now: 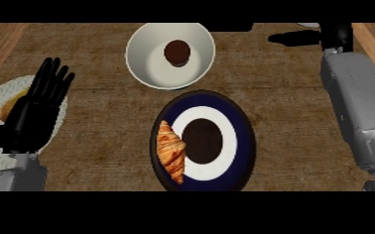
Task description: Pick the cupcake from the plate and place it in the bowl
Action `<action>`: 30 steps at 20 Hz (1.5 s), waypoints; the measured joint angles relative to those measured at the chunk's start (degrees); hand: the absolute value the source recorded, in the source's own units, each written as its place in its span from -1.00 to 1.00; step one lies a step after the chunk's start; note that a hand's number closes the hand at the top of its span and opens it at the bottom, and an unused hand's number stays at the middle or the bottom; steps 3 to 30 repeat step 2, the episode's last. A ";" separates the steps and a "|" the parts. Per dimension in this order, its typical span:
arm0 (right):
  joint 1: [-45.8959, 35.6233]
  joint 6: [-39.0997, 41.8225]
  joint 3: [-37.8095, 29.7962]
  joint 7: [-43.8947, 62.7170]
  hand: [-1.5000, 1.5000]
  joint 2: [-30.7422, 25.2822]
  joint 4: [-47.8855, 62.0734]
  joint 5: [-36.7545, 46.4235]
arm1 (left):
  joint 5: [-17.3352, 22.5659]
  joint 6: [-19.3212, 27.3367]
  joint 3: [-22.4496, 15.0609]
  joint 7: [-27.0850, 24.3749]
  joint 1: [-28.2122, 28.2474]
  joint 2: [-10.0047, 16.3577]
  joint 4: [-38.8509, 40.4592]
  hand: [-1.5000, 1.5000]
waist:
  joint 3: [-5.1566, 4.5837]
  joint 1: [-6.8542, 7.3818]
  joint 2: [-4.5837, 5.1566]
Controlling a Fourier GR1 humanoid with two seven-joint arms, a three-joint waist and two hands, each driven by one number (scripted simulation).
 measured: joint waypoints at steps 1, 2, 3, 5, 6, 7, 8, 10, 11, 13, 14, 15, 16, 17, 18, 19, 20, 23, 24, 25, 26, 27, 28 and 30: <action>1.86 1.66 -0.08 -0.18 -1.00 -0.84 -1.62 -0.69 | 0.05 0.00 0.07 0.23 0.22 -0.02 -0.47 0.00 | -0.01 -0.04 -0.02; 3.53 2.76 0.16 0.71 -1.00 -1.16 -4.23 -1.27 | -0.09 -0.23 0.08 -0.11 0.43 -0.19 -0.08 0.00 | 0.01 -0.12 -0.03; 3.53 2.76 0.16 0.71 -1.00 -1.16 -4.23 -1.27 | -0.09 -0.23 0.08 -0.11 0.43 -0.19 -0.08 0.00 | 0.01 -0.12 -0.03; 3.53 2.76 0.16 0.71 -1.00 -1.16 -4.23 -1.27 | -0.09 -0.23 0.08 -0.11 0.43 -0.19 -0.08 0.00 | 0.01 -0.12 -0.03; 3.53 2.76 0.16 0.71 -1.00 -1.16 -4.23 -1.27 | -0.09 -0.23 0.08 -0.11 0.43 -0.19 -0.08 0.00 | 0.01 -0.12 -0.03; 3.53 2.76 0.16 0.71 -1.00 -1.16 -4.23 -1.27 | -0.09 -0.23 0.08 -0.11 0.43 -0.19 -0.08 0.00 | 0.01 -0.12 -0.03; 3.53 2.76 0.16 0.71 -1.00 -1.16 -4.23 -1.27 | -0.09 -0.23 0.08 -0.11 0.43 -0.19 -0.08 0.00 | 0.01 -0.12 -0.03; 3.53 2.76 0.16 0.71 -1.00 -1.16 -4.23 -1.27 | -0.09 -0.23 0.08 -0.11 0.43 -0.19 -0.08 0.00 | 0.01 -0.12 -0.03; 3.53 2.76 0.16 0.71 -1.00 -1.16 -4.23 -1.27 | -0.09 -0.23 0.08 -0.11 0.43 -0.19 -0.08 0.00 | 0.01 -0.12 -0.03; 3.53 2.76 0.16 0.71 -1.00 -1.16 -4.23 -1.27 | -0.09 -0.23 0.08 -0.11 0.43 -0.19 -0.08 0.00 | 0.01 -0.12 -0.03; 3.53 2.76 0.16 0.71 -1.00 -1.16 -4.23 -1.27 | -0.09 -0.23 0.08 -0.11 0.43 -0.19 -0.08 0.00 | 0.01 -0.12 -0.03; 3.53 2.76 0.16 0.71 -1.00 -1.16 -4.23 -1.27 | -0.09 -0.23 0.08 -0.11 0.43 -0.19 -0.08 0.00 | 0.01 -0.12 -0.03; 3.53 2.76 0.16 0.71 -1.00 -1.16 -4.23 -1.27 | -0.09 -0.23 0.08 -0.11 0.43 -0.19 -0.08 0.00 | 0.01 -0.12 -0.03; 3.53 2.76 0.16 0.71 -1.00 -1.16 -4.23 -1.27 | -0.09 -0.23 0.08 -0.11 0.43 -0.19 -0.08 0.00 | 0.01 -0.12 -0.03; 3.53 2.76 0.16 0.71 -1.00 -1.16 -4.23 -1.27 | -0.09 -0.23 0.08 -0.11 0.43 -0.19 -0.08 0.00 | 0.01 -0.12 -0.03; 3.53 2.76 0.16 0.71 -1.00 -1.16 -4.23 -1.27 | -0.09 -0.23 0.08 -0.11 0.43 -0.19 -0.08 0.00 | 0.01 -0.12 -0.03; 3.53 2.76 0.16 0.71 -1.00 -1.16 -4.23 -1.27 | -0.09 -0.23 0.08 -0.11 0.43 -0.19 -0.08 0.00 | 0.01 -0.12 -0.03; 3.53 2.76 0.16 0.71 -1.00 -1.16 -4.23 -1.27 | -0.09 -0.23 0.08 -0.11 0.43 -0.19 -0.08 0.00 | 0.01 -0.12 -0.03; 3.53 2.76 0.16 0.71 -1.00 -1.16 -4.23 -1.27 | -0.09 -0.23 0.08 -0.11 0.43 -0.19 -0.08 0.00 | 0.01 -0.12 -0.03; 3.53 2.76 0.16 0.71 -1.00 -1.16 -4.23 -1.27 | -0.09 -0.23 0.08 -0.11 0.43 -0.19 -0.08 0.00 | 0.01 -0.12 -0.03; 3.53 2.76 0.16 0.71 -1.00 -1.16 -4.23 -1.27 | -0.09 -0.23 0.08 -0.11 0.43 -0.19 -0.08 0.00 | 0.01 -0.12 -0.03; 3.53 2.76 0.16 0.71 -1.00 -1.16 -4.23 -1.27 | -0.09 -0.23 0.08 -0.11 0.43 -0.19 -0.08 0.00 | 0.01 -0.12 -0.03; 3.53 2.76 0.16 0.71 -1.00 -1.16 -4.23 -1.27 | -0.09 -0.23 0.08 -0.11 0.43 -0.19 -0.08 0.00 | 0.01 -0.12 -0.03; 3.53 2.76 0.16 0.71 -1.00 -1.16 -4.23 -1.27 | -0.09 -0.23 0.08 -0.11 0.43 -0.19 -0.08 0.00 | 0.01 -0.12 -0.03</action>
